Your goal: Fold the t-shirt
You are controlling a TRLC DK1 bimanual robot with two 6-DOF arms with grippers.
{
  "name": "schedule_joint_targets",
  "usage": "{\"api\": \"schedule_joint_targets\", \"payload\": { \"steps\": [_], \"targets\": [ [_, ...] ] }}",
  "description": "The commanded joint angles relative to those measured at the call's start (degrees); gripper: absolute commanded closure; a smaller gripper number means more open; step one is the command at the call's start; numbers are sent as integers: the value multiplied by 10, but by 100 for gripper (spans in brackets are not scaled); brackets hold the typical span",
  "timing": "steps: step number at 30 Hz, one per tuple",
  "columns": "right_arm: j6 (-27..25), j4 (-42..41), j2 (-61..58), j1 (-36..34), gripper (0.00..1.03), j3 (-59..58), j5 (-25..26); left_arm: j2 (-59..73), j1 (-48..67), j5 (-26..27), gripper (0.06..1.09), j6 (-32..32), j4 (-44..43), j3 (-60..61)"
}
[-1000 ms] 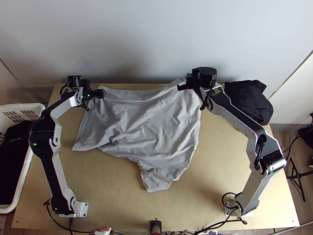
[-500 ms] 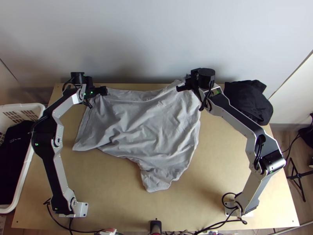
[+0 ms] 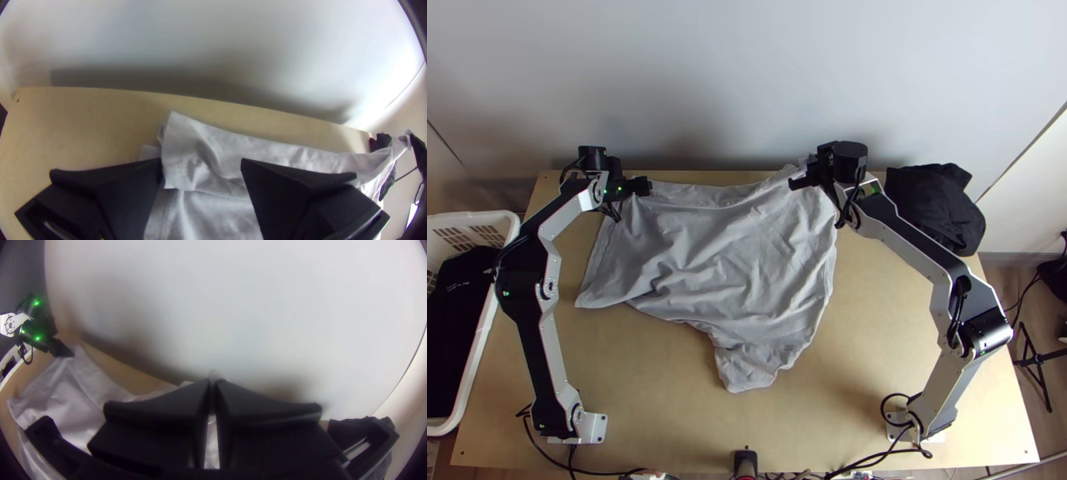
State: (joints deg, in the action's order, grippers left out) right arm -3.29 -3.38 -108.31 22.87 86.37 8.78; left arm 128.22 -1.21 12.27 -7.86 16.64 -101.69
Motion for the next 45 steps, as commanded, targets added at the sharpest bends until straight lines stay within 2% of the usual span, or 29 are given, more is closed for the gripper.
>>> {"api": "schedule_joint_targets", "payload": {
  "steps": [1, 4, 5, 7, 11, 12, 27, 38, 45],
  "targets": [
    [0, -1, 0, 2, 100, -7, 0, -5, 1, 0, 29, -9, 15, -4],
    [0, -2, 0, 5, 100, -10, 0, -10, -2, 0, 29, -6, 15, -4],
    [1, -2, 0, 7, 100, -11, 0, -12, -3, 0, 32, -4, 15, -4],
    [3, -2, 0, 9, 100, -11, 1, -15, -5, 0, 50, -6, 15, -3],
    [4, -2, 0, 12, 100, -15, 4, -18, -6, -1, 103, -8, 12, -3],
    [4, -2, 0, 13, 100, -16, 4, -19, -6, 0, 104, -8, 14, -2],
    [9, -2, 24, 9, 100, -24, 9, -70, -17, -1, 105, -8, 5, 31],
    [38, 7, 107, 12, 100, -81, 16, -259, -45, 14, 105, 4, 7, 168],
    [40, 51, 174, 47, 100, -145, 16, -308, -63, 14, 105, 15, 8, 239]
  ]
}}
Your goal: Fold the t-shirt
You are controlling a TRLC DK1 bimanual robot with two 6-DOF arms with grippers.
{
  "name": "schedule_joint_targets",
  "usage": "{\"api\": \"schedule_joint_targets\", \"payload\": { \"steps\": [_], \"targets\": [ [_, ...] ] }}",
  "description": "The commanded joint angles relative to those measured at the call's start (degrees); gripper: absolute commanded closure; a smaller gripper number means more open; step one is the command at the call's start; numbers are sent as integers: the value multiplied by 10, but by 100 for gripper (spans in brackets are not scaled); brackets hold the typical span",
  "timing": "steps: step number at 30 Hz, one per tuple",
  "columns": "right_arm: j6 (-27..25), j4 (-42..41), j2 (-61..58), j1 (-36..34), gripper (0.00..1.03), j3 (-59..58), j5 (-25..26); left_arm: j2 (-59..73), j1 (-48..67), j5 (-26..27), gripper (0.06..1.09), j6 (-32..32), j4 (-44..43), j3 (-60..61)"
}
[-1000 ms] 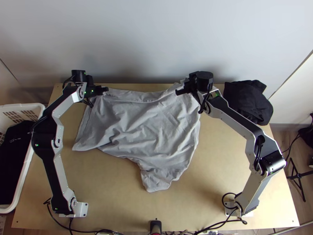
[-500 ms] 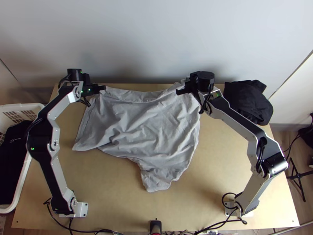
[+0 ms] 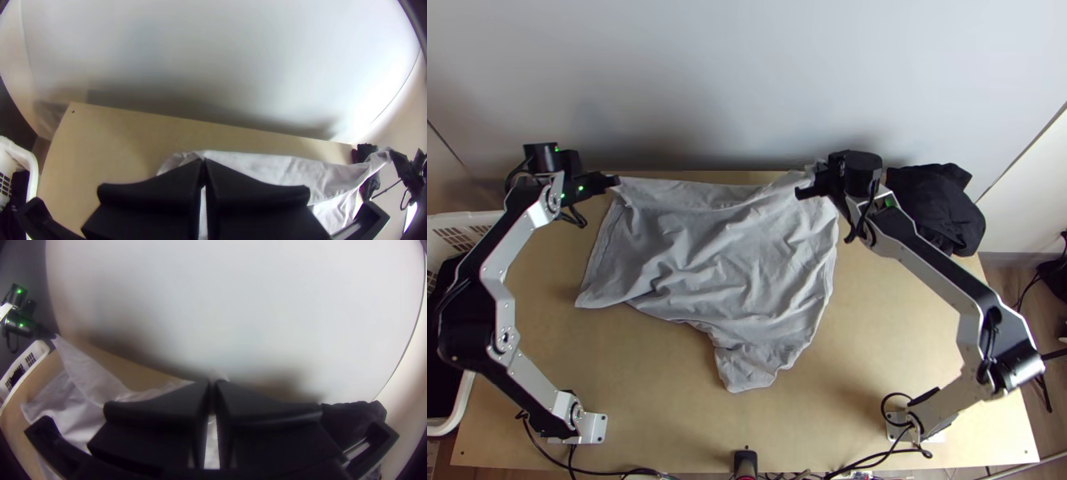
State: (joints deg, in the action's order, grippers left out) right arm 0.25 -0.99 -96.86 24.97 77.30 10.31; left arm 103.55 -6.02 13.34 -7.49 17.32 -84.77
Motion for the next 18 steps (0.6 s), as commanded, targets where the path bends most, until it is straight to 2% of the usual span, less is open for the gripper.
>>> {"api": "schedule_joint_targets", "payload": {
  "steps": [1, 6, 12, 18],
  "targets": [
    [5, 35, 73, 32, 100, -64, 1, -70, -15, 3, 105, 12, 1, 80],
    [5, 100, 133, 68, 100, -103, 0, -115, -17, 4, 104, 29, 3, 124],
    [4, 173, 178, 96, 100, -135, 0, -143, -17, 5, 104, 80, 13, 168],
    [4, 195, 185, 105, 100, -187, -11, -138, -29, 5, 104, 107, 16, 202]
  ]
}}
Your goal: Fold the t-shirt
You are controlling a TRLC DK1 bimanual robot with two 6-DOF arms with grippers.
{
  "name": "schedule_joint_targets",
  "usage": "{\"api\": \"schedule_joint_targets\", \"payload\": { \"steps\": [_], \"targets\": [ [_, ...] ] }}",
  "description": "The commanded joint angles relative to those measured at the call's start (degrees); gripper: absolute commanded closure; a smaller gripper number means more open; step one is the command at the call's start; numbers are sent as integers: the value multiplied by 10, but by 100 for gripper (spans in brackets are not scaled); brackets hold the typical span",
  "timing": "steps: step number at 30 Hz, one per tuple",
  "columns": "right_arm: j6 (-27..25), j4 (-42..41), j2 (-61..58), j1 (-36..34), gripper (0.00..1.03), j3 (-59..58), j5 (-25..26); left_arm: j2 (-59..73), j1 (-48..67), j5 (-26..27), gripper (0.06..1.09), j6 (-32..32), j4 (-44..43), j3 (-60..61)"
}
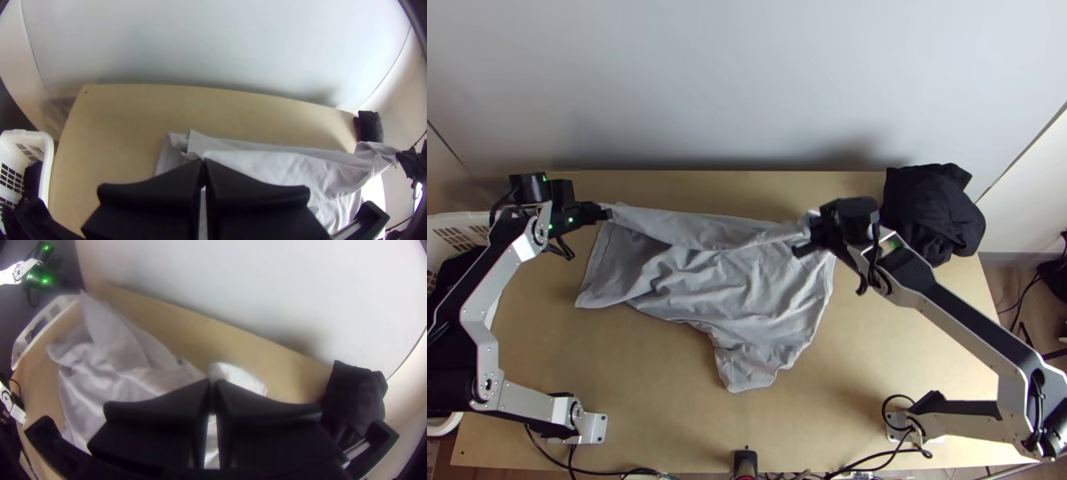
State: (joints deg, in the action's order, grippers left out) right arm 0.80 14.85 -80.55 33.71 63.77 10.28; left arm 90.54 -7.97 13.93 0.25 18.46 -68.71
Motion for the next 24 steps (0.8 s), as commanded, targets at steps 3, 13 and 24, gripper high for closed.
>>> {"api": "schedule_joint_targets", "payload": {
  "steps": [3, 13, 24],
  "targets": [
    [-2, 36, 8, 20, 100, -80, -19, 0, -18, 0, 104, 37, 4, 50],
    [-13, 25, -74, 31, 100, -119, -32, 36, -35, 0, 68, 75, 55, 48],
    [72, 163, 5, 61, 3, -30, -52, -42, -64, 35, 10, 95, 144, 61]
  ]
}}
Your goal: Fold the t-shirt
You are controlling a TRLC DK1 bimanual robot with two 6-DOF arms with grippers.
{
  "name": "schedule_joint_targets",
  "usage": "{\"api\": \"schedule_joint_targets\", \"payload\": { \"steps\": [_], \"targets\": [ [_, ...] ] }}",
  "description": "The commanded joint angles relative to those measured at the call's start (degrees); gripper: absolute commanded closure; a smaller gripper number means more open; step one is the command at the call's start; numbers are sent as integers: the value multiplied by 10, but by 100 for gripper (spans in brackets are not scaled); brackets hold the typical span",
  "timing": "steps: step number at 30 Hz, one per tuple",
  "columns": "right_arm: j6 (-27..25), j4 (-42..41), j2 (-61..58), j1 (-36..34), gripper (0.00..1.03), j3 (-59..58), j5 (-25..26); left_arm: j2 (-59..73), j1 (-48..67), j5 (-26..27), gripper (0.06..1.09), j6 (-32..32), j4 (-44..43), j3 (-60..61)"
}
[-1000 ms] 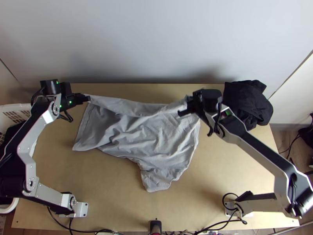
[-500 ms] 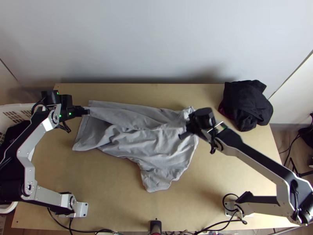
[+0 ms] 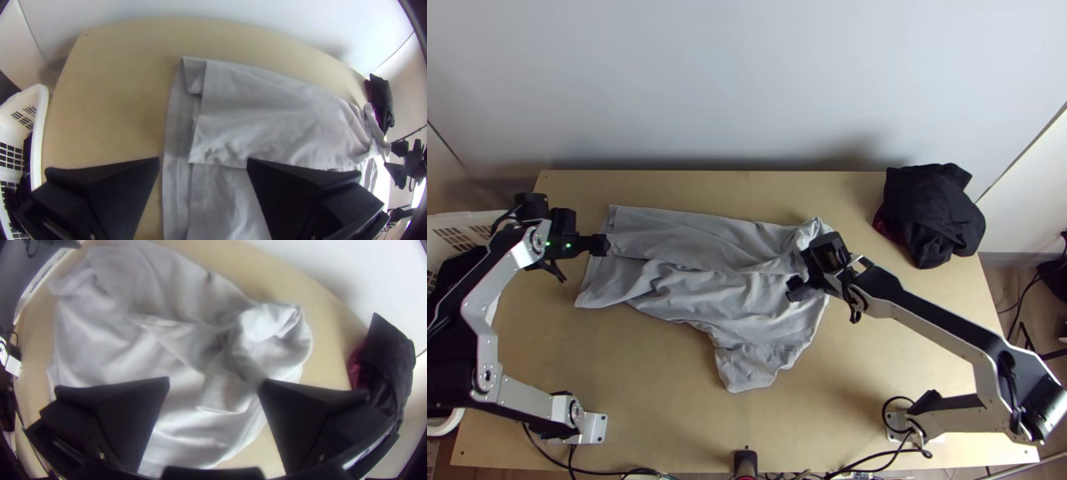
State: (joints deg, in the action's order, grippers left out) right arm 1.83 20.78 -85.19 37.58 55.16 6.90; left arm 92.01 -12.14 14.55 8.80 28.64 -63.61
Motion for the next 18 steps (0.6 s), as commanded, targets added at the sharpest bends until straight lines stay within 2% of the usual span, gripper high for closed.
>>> {"api": "schedule_joint_targets", "payload": {
  "steps": [1, 5, 8, 13, 16, 18],
  "targets": [
    [78, 124, 69, 29, 3, 65, -26, -68, -27, 39, 10, 10, 58, 10],
    [148, 170, 124, 50, 4, 83, -64, -119, -44, 70, 10, 33, 148, 26],
    [169, 196, 158, 57, 5, 75, -84, -174, -49, 71, 10, 51, 154, 82],
    [205, 255, 186, 95, 5, 28, -152, -220, -65, 71, 10, 71, 157, 148],
    [234, 261, 187, 108, 5, -6, -196, -226, -88, 71, 10, 92, 164, 162],
    [246, 260, 184, 111, 5, -15, -207, -225, -104, 71, 10, 106, 164, 167]
  ]
}}
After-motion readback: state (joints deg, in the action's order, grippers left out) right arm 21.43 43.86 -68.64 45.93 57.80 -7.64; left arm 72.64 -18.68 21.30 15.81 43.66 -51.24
